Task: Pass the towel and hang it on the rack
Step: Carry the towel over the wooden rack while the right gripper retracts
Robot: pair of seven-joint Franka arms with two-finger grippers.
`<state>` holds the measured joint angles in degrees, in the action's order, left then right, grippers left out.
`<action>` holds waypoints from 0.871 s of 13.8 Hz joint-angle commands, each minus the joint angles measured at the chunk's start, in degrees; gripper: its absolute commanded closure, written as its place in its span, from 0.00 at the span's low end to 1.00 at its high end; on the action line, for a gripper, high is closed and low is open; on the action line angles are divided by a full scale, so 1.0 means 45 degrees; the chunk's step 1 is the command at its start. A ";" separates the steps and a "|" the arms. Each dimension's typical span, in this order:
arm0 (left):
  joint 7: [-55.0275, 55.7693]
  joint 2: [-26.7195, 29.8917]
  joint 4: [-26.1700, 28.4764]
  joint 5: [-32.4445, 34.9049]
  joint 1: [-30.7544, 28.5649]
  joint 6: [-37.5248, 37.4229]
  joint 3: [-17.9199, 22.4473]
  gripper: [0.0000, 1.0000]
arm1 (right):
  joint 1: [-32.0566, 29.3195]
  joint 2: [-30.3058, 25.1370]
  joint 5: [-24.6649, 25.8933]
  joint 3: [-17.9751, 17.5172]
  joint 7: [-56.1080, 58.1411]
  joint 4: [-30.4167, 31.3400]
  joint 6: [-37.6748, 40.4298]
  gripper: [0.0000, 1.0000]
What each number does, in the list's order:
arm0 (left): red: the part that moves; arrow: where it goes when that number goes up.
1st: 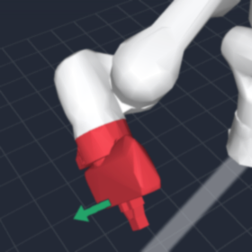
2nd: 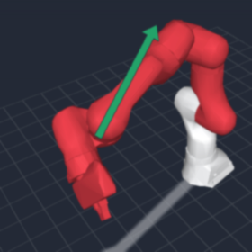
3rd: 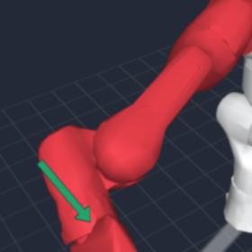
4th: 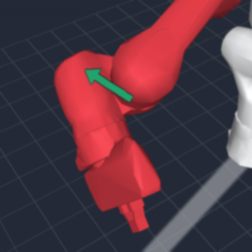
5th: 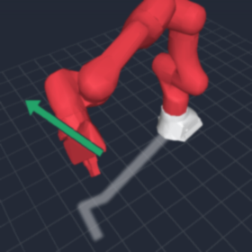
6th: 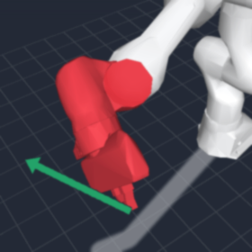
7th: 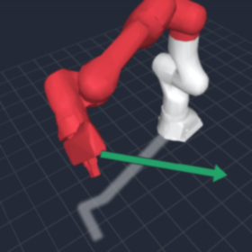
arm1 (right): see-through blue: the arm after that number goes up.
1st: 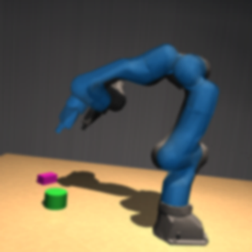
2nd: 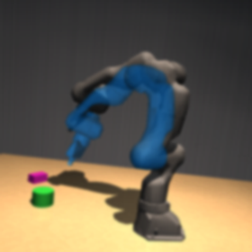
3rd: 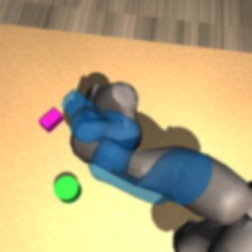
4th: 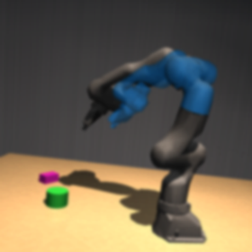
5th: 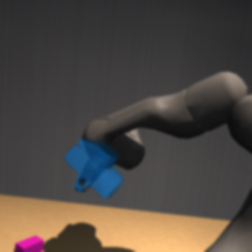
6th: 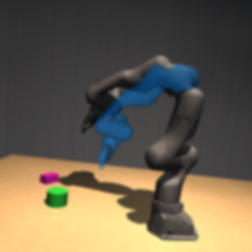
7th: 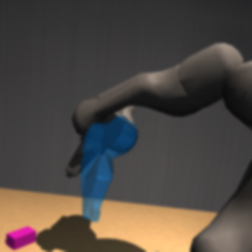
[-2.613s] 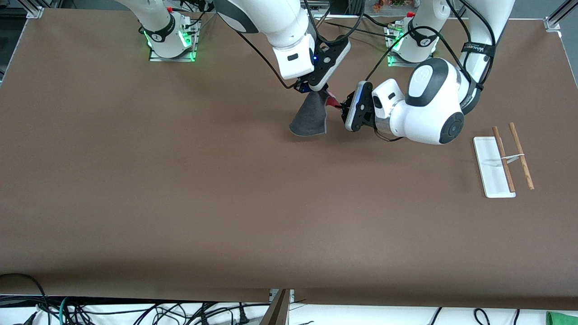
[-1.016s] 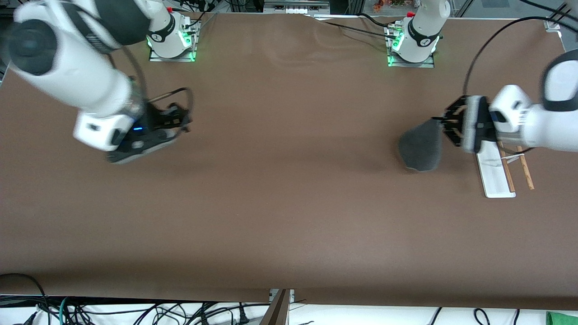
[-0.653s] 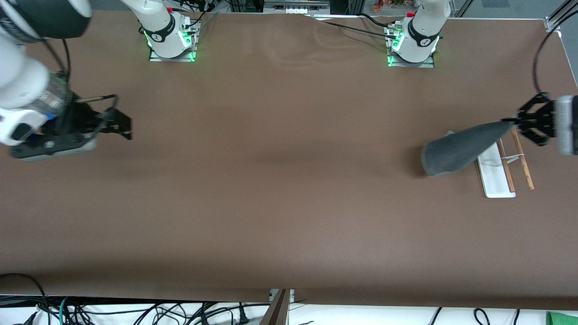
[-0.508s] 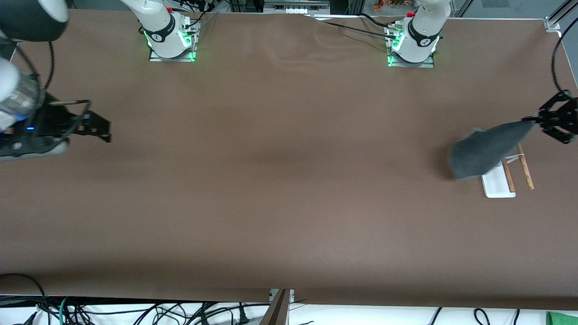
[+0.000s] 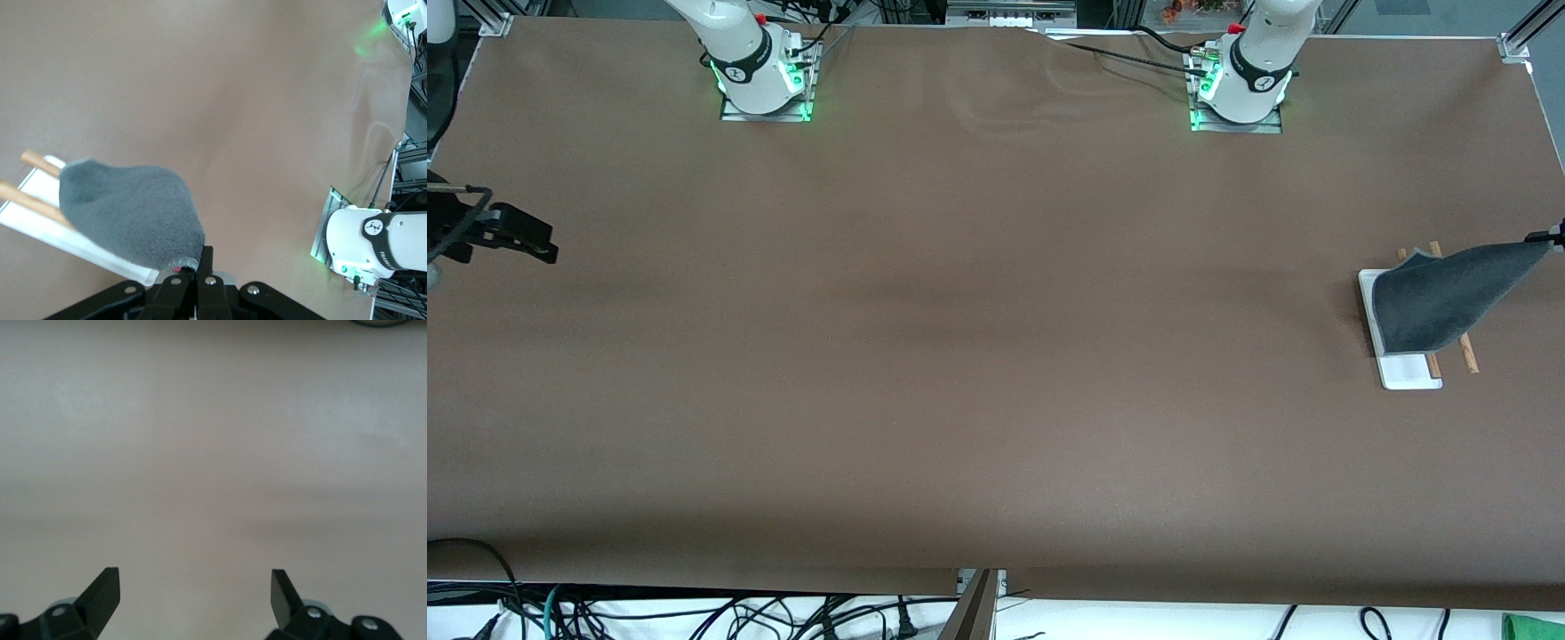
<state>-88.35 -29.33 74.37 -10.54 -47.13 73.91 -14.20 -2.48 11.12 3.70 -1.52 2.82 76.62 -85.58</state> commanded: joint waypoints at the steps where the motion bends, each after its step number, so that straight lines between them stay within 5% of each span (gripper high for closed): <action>1: -0.0793 -0.0473 -0.0647 0.0291 -0.0053 0.0059 0.0089 1.00 | -0.0132 -0.0576 0.0154 0.0160 0.0757 0.0551 0.0519 0.00; 8: -0.2454 -0.2053 -0.1194 0.0194 -0.0072 0.1502 0.1807 1.00 | -0.0425 -0.1339 0.0115 0.0142 0.1385 0.1782 0.0892 0.00; 12: -0.2768 -0.2816 -0.1175 0.0155 -0.0229 0.2967 0.1828 1.00 | -0.0425 -0.1417 0.0193 0.0045 0.1521 0.2036 0.0931 0.00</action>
<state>-99.15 -40.03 71.91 -10.53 -48.26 86.32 -5.78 -3.98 6.72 3.79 -0.55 8.26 83.87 -81.55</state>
